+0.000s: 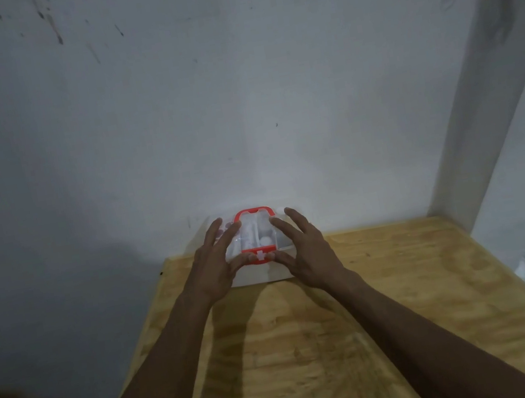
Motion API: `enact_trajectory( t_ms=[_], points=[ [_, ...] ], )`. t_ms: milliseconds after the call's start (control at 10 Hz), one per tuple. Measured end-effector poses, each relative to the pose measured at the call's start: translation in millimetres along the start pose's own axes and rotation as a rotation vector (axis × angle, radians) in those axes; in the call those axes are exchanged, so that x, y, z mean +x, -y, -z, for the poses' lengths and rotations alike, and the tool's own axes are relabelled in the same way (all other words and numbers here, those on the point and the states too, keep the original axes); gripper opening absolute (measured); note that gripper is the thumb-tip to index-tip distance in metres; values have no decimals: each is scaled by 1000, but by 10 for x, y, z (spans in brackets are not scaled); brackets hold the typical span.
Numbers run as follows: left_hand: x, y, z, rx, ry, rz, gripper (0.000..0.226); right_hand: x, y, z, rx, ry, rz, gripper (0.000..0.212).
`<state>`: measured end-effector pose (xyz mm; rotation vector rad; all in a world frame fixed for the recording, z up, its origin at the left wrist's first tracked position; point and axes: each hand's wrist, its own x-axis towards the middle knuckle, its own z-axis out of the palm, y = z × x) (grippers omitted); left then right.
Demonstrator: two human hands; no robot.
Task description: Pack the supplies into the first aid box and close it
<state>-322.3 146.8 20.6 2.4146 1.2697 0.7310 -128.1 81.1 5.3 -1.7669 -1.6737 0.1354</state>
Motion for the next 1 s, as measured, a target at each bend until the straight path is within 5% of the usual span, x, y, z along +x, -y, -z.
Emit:
enact_trajectory(
  t_ms=[800,1000],
  points=[
    [-57,-178,-12,343,-25,176,72,-29,133,218,-108,143,-31,64],
    [-549,-340,-68,36,-274,156,78,-735,249,601,185,-140,-113,48]
  ],
)
